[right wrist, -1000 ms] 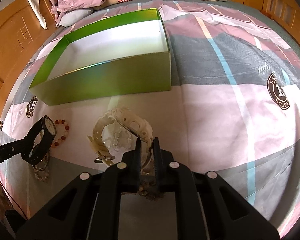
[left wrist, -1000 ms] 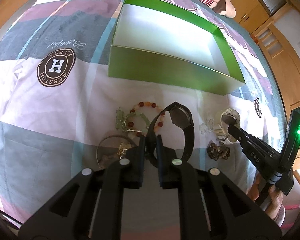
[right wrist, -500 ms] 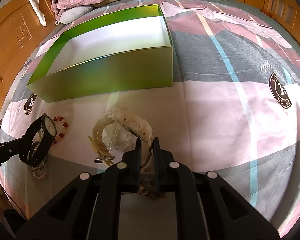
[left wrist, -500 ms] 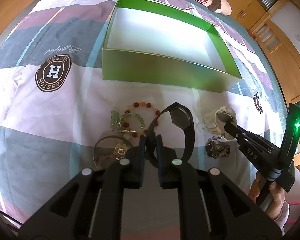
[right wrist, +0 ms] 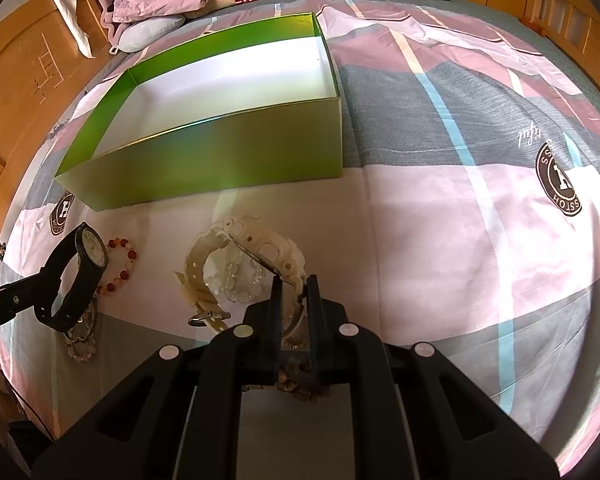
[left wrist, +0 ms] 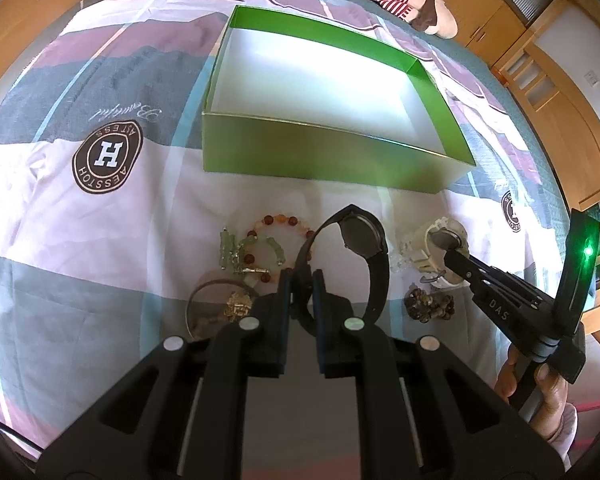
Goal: Organize jewelry
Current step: 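Lift the black-strap watch with the left tool while the right tool lifts the white watch, then lower both watches into the green box and open both tools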
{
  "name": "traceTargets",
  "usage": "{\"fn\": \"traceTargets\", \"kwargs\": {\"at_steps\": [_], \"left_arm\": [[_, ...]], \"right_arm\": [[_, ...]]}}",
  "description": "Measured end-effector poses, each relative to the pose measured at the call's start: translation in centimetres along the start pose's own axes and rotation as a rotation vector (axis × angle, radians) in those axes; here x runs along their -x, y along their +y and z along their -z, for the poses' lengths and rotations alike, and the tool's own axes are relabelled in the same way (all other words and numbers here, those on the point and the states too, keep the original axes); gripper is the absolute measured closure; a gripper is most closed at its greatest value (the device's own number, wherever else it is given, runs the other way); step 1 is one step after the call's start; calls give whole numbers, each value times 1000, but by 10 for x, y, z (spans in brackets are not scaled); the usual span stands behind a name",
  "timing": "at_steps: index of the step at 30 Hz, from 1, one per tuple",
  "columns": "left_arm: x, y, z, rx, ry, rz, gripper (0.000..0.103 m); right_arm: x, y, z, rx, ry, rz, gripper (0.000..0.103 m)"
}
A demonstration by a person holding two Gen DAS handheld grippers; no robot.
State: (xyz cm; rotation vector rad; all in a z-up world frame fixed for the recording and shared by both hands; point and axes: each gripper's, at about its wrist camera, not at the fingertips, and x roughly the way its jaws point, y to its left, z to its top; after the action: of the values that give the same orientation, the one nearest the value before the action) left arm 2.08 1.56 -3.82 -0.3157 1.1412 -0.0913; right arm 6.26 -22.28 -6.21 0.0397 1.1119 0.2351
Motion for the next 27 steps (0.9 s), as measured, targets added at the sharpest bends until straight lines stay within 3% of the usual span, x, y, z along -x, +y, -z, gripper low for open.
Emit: {"fn": "traceTargets", "kwargs": {"at_steps": [21,27], "left_arm": [[-2,-3,1,-15,5,-32,93],[11,-5,-3,-24,-64,-60,93]], "right_arm": [[1,4,-1,6,1,0,92],[10,5,-4,-3,-33,-4,92]]}}
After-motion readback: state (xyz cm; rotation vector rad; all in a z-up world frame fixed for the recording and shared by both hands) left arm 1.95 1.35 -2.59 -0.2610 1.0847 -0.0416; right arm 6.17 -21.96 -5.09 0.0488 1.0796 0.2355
